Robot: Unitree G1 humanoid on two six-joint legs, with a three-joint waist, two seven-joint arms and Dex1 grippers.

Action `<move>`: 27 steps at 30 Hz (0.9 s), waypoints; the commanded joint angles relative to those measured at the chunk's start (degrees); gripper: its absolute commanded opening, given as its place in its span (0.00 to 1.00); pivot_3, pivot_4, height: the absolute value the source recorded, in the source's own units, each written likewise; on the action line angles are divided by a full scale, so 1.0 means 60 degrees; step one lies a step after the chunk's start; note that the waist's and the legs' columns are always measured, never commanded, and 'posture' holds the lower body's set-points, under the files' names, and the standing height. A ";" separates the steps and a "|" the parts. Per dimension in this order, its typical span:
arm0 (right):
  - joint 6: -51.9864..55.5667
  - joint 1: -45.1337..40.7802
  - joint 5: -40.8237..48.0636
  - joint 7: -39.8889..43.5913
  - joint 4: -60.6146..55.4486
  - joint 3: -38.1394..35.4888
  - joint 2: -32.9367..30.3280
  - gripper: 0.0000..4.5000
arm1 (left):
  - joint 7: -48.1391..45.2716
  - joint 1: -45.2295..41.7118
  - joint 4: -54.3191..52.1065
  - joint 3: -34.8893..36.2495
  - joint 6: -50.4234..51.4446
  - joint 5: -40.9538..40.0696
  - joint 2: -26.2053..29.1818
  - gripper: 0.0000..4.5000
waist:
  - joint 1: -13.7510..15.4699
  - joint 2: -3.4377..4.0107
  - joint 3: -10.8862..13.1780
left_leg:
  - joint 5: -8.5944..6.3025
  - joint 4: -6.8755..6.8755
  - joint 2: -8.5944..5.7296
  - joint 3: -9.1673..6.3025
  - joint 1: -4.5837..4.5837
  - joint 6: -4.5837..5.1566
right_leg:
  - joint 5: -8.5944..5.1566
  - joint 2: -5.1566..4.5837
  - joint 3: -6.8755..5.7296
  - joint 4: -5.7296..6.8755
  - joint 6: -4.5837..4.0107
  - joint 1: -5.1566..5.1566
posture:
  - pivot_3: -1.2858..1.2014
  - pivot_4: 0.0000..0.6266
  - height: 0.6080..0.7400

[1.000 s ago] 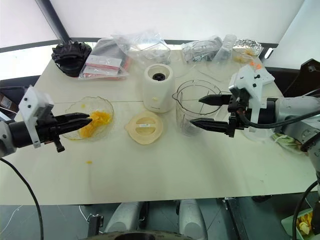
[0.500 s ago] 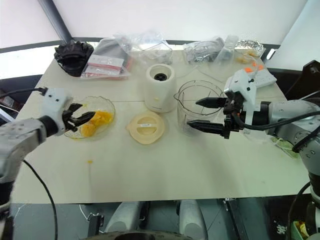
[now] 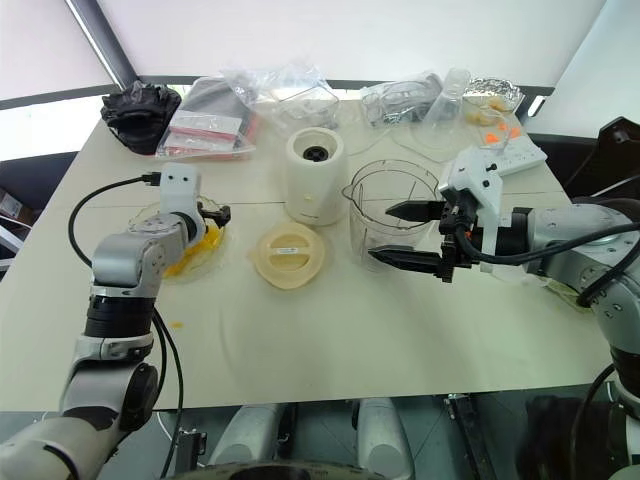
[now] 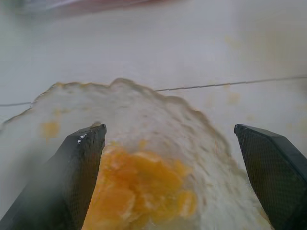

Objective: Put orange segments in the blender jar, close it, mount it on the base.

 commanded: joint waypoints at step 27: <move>-0.0254 0.0408 -0.0013 -0.0862 -0.0800 -0.0584 0.0345 0.86 | 0.0095 -0.1399 0.2249 0.1971 0.0890 0.0015 0.0052 0.99 | 0.0062 -0.0005 0.0000 | 0.0003 0.0010 -0.0017 0.0001 -0.0007 -0.0005 | 0.0008 -0.0009 -0.0002 0.0003 0.0013 0.0002 | 0.52 0.24 1.00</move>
